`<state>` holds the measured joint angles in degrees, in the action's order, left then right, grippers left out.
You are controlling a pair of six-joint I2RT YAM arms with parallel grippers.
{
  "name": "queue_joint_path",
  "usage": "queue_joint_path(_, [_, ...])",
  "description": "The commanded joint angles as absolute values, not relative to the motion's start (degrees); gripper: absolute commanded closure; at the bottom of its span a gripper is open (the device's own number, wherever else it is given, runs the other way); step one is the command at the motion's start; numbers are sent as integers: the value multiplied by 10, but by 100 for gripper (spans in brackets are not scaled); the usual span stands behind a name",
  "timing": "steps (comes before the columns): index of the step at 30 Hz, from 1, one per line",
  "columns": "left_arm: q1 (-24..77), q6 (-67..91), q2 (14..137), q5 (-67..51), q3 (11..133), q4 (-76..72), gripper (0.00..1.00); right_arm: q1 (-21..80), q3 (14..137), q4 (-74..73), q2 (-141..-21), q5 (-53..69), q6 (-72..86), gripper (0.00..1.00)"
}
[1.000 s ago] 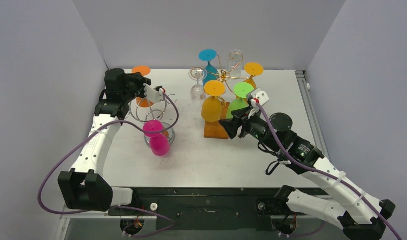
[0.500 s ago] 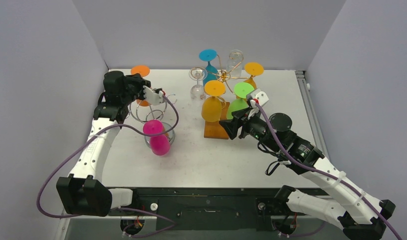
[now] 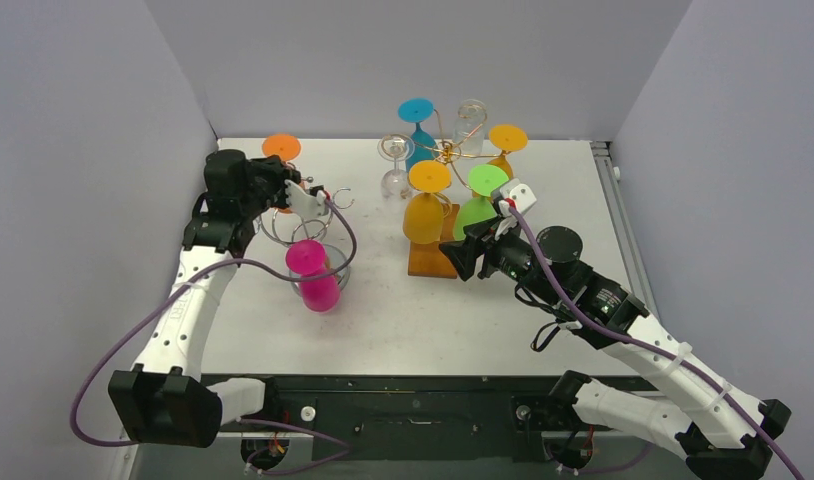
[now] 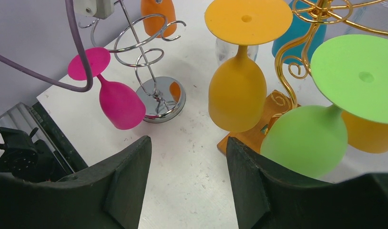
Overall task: Place the wine glass upside down on the wine glass rack
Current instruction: Turn the wine glass upside down at the wine rack, then reset both arms
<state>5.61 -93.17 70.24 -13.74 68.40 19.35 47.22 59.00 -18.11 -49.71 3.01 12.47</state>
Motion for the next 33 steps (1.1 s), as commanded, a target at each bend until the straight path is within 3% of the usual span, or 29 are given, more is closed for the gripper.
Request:
queue_joint_path(1, [59, -928, 677, -147, 678, 205, 91, 468, 600, -174, -497, 28, 123, 46])
queue_joint_path(15, [63, -887, 655, -165, 692, 261, 78, 467, 605, -185, -499, 25, 126, 46])
queue_joint_path(23, [59, -706, 643, -162, 773, 278, 25, 468, 631, -204, -510, 23, 124, 43])
queue_joint_path(30, [34, -542, 604, -189, 837, 297, 8, 460, 659, -219, -519, 7, 129, 34])
queue_joint_path(33, [-4, -389, 603, -215, 897, 301, 3, 448, 662, -220, -520, -12, 135, 30])
